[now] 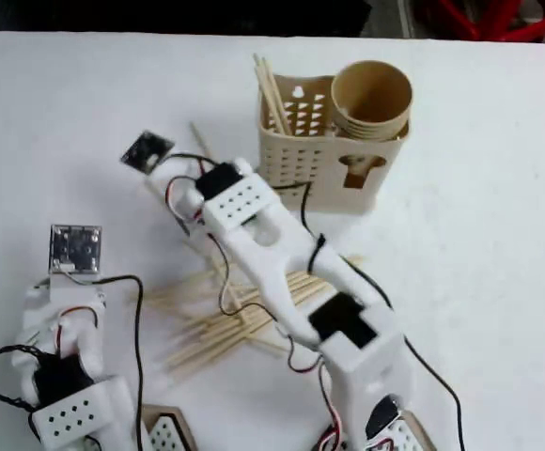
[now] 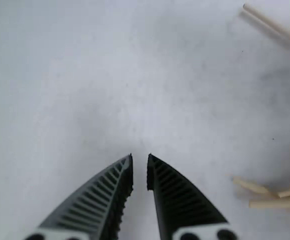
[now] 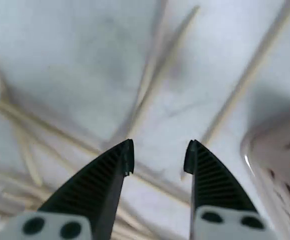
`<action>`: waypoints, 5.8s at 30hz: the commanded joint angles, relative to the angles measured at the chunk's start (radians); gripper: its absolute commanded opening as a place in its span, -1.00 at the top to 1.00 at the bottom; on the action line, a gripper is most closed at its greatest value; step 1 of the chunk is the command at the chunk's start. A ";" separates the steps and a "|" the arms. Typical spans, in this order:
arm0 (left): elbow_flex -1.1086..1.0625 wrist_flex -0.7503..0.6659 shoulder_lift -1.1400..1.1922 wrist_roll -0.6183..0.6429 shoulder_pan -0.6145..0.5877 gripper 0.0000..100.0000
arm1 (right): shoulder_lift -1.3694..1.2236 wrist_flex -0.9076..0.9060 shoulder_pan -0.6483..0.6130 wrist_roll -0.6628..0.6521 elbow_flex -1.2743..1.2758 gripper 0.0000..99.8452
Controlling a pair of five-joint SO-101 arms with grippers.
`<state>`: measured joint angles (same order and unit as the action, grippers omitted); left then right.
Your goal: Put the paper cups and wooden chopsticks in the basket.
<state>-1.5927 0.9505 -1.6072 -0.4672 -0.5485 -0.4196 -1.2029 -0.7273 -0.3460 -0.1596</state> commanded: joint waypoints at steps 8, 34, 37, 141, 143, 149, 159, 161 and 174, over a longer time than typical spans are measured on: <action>0.009 -0.025 -0.013 -0.011 0.016 0.86 | -0.151 0.131 -0.038 -0.008 -0.006 0.66; 0.009 -0.025 -0.013 -0.011 0.016 0.86 | 0.035 -0.090 0.002 -0.008 -0.091 0.96; 0.009 -0.025 -0.013 -0.011 0.016 0.86 | 0.110 -0.120 0.001 -0.008 -0.091 0.96; 0.296 0.147 -0.007 -0.080 0.085 0.86 | 0.814 -0.410 0.412 -0.002 -0.089 0.60; 0.368 0.216 -0.005 -0.100 0.140 0.86 | 0.819 -0.444 0.437 0.000 -0.069 0.60; 0.502 0.368 -0.001 -0.169 0.314 0.86 | 0.885 -0.363 0.544 0.003 0.176 0.60; 0.738 0.470 0.503 -0.315 0.590 0.81 | 1.099 0.028 0.773 0.219 0.635 0.60; 0.779 0.473 0.587 -0.273 0.654 0.67 | 1.142 0.071 0.837 0.247 0.678 0.60; 0.844 0.282 1.009 -0.091 1.043 0.49 | 1.359 0.173 1.079 0.259 0.798 0.60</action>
<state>-0.7948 1.3050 -0.6882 -0.5930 0.4227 0.9014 -1.0863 0.3376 -0.0913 0.6229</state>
